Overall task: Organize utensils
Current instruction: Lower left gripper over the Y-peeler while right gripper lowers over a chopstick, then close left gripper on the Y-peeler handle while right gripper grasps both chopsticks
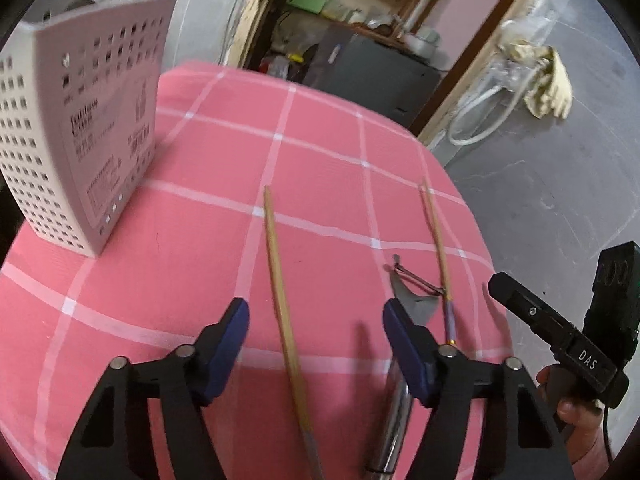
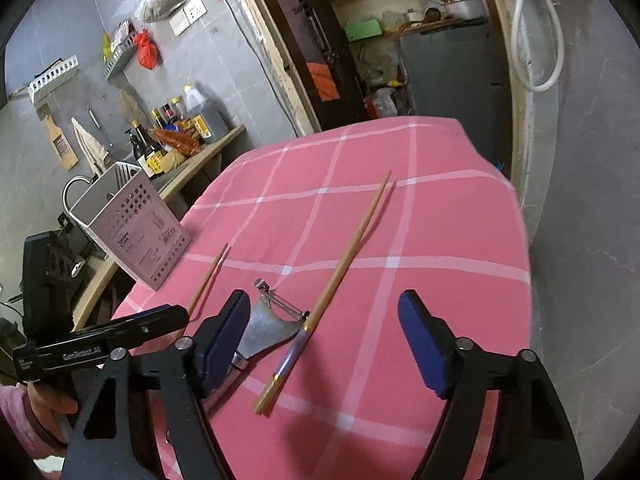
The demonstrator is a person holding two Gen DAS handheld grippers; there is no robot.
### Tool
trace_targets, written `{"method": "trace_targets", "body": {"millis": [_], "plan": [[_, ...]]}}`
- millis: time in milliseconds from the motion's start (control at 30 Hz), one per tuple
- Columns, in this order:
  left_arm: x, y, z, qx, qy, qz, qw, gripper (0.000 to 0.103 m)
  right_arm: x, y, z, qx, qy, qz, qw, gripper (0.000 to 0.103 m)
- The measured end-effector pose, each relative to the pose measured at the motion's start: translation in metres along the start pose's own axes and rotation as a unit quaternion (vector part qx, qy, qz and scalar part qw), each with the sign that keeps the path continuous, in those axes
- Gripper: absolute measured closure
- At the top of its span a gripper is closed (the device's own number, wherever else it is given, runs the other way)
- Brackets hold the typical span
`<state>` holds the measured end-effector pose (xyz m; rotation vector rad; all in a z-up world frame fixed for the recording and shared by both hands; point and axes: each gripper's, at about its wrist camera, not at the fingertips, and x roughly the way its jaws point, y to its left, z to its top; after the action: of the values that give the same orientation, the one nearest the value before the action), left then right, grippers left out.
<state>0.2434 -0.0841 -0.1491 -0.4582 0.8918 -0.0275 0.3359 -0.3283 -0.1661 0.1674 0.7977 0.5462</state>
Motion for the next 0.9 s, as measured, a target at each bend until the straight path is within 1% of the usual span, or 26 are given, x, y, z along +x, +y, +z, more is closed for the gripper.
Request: {"method": "trace_targets", "body": {"millis": [67, 133, 167, 233, 267, 333, 400, 467, 500, 567, 633, 767, 900], "plan": [[0.007, 0.004, 0.003, -0.016, 0.012, 0.002, 0.9998, 0.046, 0.007, -0.001, 0.003, 0.004, 0.008, 0.000, 1.000, 0.040], [0.015, 0.006, 0.006, -0.027, 0.025, 0.011, 0.9993, 0.057, 0.017, -0.003, 0.007, 0.014, 0.018, -0.001, 1.000, 0.049], [0.017, 0.008, 0.007, -0.030, 0.028, 0.014, 0.9991, 0.060, 0.020, -0.005, 0.008, 0.017, 0.022, -0.002, 1.000, 0.050], [0.022, 0.008, 0.011, -0.034, 0.034, 0.020, 0.9986, 0.071, 0.030, -0.007, 0.013, 0.030, 0.031, 0.001, 0.999, 0.056], [0.024, 0.008, 0.013, -0.037, 0.037, 0.019, 0.9984, 0.074, 0.033, -0.008, 0.013, 0.033, 0.034, 0.002, 0.999, 0.057], [0.030, 0.010, 0.015, -0.046, 0.046, 0.018, 0.9977, 0.089, 0.042, -0.010, 0.016, 0.041, 0.046, 0.001, 0.998, 0.061], [0.037, 0.011, 0.019, -0.058, 0.055, 0.010, 0.9967, 0.096, 0.050, -0.012, 0.018, 0.049, 0.057, 0.002, 0.997, 0.064], [0.041, 0.011, 0.023, -0.067, 0.055, 0.004, 0.9962, 0.096, 0.056, -0.014, 0.020, 0.056, 0.063, 0.004, 0.996, 0.067], [0.042, 0.009, 0.025, -0.069, 0.056, 0.000, 0.9961, 0.096, 0.059, -0.014, 0.022, 0.059, 0.066, 0.005, 0.996, 0.070], [0.046, 0.007, 0.029, -0.074, 0.057, -0.006, 0.9956, 0.096, 0.066, -0.014, 0.023, 0.068, 0.075, 0.002, 0.995, 0.079], [0.049, 0.002, 0.032, -0.080, 0.057, -0.016, 0.9950, 0.096, 0.069, -0.017, 0.023, 0.084, 0.082, 0.006, 0.993, 0.094], [0.051, -0.014, 0.041, -0.081, 0.056, -0.039, 0.9944, 0.096, 0.065, -0.023, 0.016, 0.108, 0.086, 0.025, 0.990, 0.094], [0.056, -0.038, 0.048, -0.064, 0.068, -0.071, 0.9931, 0.096, 0.055, -0.027, 0.006, 0.123, 0.089, 0.035, 0.988, 0.095]]}}
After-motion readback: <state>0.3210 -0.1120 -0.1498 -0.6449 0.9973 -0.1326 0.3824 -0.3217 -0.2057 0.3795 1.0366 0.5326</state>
